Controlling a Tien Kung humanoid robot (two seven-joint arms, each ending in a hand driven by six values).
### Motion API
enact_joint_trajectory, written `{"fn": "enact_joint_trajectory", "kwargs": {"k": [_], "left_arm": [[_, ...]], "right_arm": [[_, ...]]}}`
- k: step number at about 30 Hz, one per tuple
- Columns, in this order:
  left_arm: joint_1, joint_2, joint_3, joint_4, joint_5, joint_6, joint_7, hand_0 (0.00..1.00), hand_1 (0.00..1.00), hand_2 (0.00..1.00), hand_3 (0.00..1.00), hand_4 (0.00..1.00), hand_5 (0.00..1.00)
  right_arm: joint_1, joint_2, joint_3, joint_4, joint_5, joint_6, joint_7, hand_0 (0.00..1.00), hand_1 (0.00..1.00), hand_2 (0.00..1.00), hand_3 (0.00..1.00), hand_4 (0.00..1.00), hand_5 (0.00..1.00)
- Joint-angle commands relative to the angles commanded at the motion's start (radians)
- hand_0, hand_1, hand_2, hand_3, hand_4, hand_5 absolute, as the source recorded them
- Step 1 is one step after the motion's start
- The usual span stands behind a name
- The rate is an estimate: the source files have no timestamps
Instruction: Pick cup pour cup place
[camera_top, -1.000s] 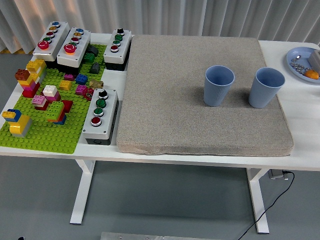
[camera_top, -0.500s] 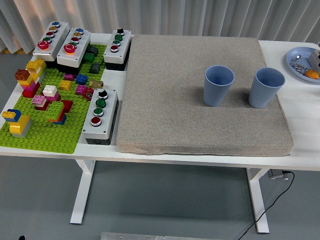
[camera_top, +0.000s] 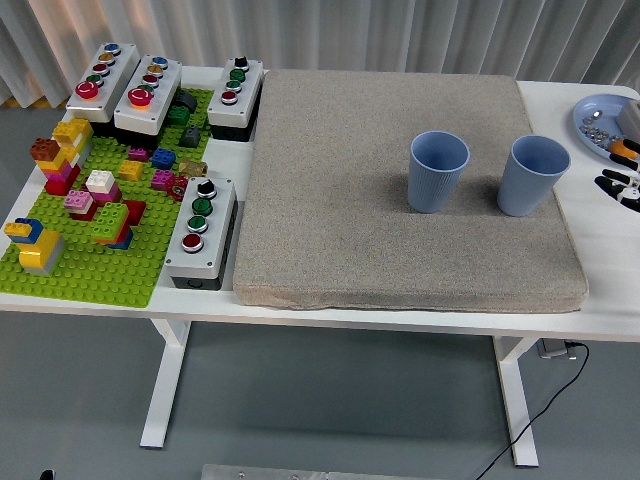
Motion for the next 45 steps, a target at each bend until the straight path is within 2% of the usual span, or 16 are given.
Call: {"fn": "enact_joint_trajectory", "kwargs": {"k": [7, 26, 32, 45], "left_arm": [[-0.002, -0.002, -0.001, 0.000, 0.003, 0.000, 0.000, 0.688, 0.717, 0.737, 0.654, 0.485, 0.989], [-0.008, -0.005, 0.013, 0.000, 0.003, -0.004, 0.003, 0.688, 0.716, 0.737, 0.654, 0.485, 0.989], [-0.008, -0.004, 0.016, 0.000, 0.008, -0.006, 0.006, 0.688, 0.716, 0.737, 0.654, 0.484, 0.989], [-0.009, -0.004, 0.020, 0.000, 0.009, -0.007, 0.007, 0.688, 0.715, 0.738, 0.653, 0.484, 0.989]], "right_arm": [[-0.021, 0.014, 0.004, 0.009, -0.027, 0.014, -0.017, 0.922, 0.875, 0.962, 0.998, 0.851, 0.280], [-0.038, 0.077, 0.000, -0.017, -0.032, -0.024, 0.011, 0.920, 0.873, 0.946, 0.969, 0.851, 0.258], [-0.023, 0.098, -0.023, -0.031, -0.025, -0.048, 0.024, 0.920, 0.873, 0.940, 0.965, 0.849, 0.260], [0.019, 0.131, -0.056, -0.046, -0.032, -0.065, 0.028, 0.921, 0.872, 0.935, 0.959, 0.845, 0.263]]}}
